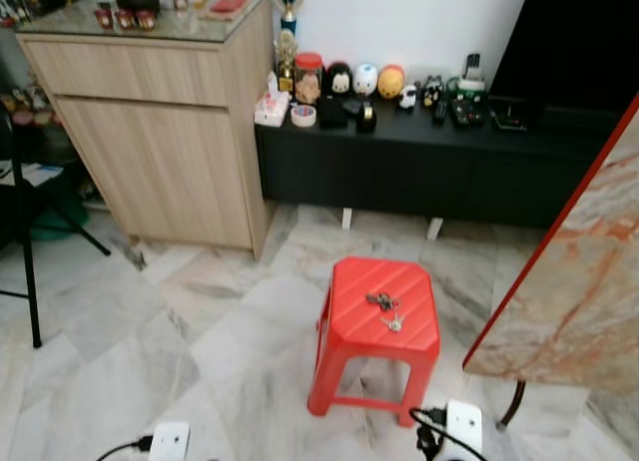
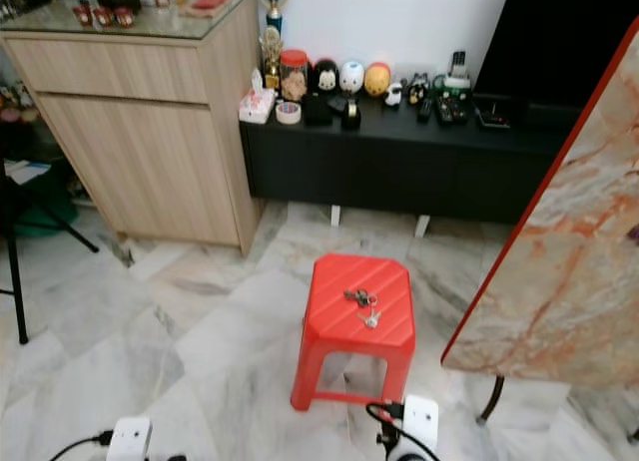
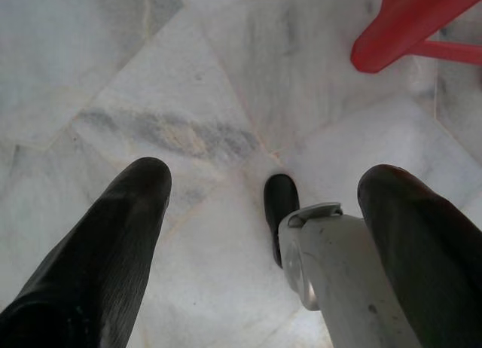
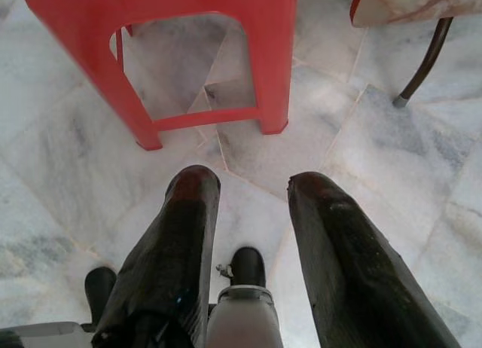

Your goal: Hang keys on a hook

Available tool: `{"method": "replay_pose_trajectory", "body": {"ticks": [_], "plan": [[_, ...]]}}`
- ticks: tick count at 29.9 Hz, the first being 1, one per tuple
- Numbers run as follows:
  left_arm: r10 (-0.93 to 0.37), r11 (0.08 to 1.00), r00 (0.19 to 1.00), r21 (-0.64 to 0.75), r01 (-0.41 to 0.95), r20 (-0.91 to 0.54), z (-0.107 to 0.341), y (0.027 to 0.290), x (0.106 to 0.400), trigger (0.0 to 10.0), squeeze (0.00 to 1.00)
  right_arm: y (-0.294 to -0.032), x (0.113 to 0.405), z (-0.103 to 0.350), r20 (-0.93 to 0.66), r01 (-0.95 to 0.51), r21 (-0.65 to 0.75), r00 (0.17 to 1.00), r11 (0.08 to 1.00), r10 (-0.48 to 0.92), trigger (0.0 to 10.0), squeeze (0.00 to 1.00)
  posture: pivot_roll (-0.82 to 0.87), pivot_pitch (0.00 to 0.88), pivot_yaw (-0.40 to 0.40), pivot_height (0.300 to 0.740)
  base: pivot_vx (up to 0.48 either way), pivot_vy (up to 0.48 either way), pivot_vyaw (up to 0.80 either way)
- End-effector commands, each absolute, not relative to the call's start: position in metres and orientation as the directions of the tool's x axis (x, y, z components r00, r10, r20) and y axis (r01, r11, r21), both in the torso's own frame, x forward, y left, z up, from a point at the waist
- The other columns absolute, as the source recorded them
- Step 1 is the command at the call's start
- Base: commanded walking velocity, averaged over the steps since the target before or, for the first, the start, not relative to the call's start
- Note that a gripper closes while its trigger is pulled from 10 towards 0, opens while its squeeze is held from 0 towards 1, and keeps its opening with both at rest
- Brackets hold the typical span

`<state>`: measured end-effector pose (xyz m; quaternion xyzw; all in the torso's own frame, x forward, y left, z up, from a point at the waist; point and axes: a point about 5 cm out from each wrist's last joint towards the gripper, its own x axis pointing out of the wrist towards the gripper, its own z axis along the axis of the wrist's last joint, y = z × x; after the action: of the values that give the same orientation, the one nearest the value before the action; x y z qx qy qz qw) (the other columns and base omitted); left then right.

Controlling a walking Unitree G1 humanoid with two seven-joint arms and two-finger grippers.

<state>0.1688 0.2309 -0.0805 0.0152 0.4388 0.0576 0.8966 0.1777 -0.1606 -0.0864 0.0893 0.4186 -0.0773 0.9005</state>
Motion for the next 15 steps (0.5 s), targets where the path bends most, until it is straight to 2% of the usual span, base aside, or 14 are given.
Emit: {"method": "replay_pose_trajectory", "body": {"ticks": [1, 8, 12, 15], "plan": [[0.112, 0.993, 0.612, 0.071, -0.09, -0.783, -0.0803, 0.2305, 0.1693, 10.0, 0.0, -0.1608, 0.1791, -0.0855, -0.761, 0.215, 0.099, 0.646, 0.972, -0.065, 10.0, 0.0, 0.0, 0.0, -0.053, 0.74, 0.274, 0.0, 0.0], [0.103, 0.994, 0.622, 0.066, -0.082, -0.776, -0.0797, 0.2267, 0.1722, 10.0, 0.0, -0.1608, 0.1797, -0.085, -0.756, 0.191, 0.093, 0.652, 0.977, -0.056, 10.0, 0.0, -0.01, 0.0, -0.053, 0.74, 0.273, 0.0, 0.0], [0.1, 0.995, 0.627, 0.066, -0.077, -0.772, -0.079, 0.2252, 0.1742, 10.0, 0.0, -0.1609, 0.1793, -0.0853, -0.758, 0.192, 0.093, 0.65, 0.977, -0.055, 10.0, 0.0, 0.0, 0.0, -0.053, 0.74, 0.268, 0.0, 0.74], [0.098, 0.995, 0.635, 0.066, -0.075, -0.766, -0.0779, 0.2246, 0.1768, 10.0, 0.0, -0.1609, 0.1785, -0.0858, -0.761, 0.206, 0.096, 0.645, 0.974, -0.062, 10.0, 0.0, 0.0, 0.0, -0.052, 0.74, 0.271, 0.0, 0.0]]}}
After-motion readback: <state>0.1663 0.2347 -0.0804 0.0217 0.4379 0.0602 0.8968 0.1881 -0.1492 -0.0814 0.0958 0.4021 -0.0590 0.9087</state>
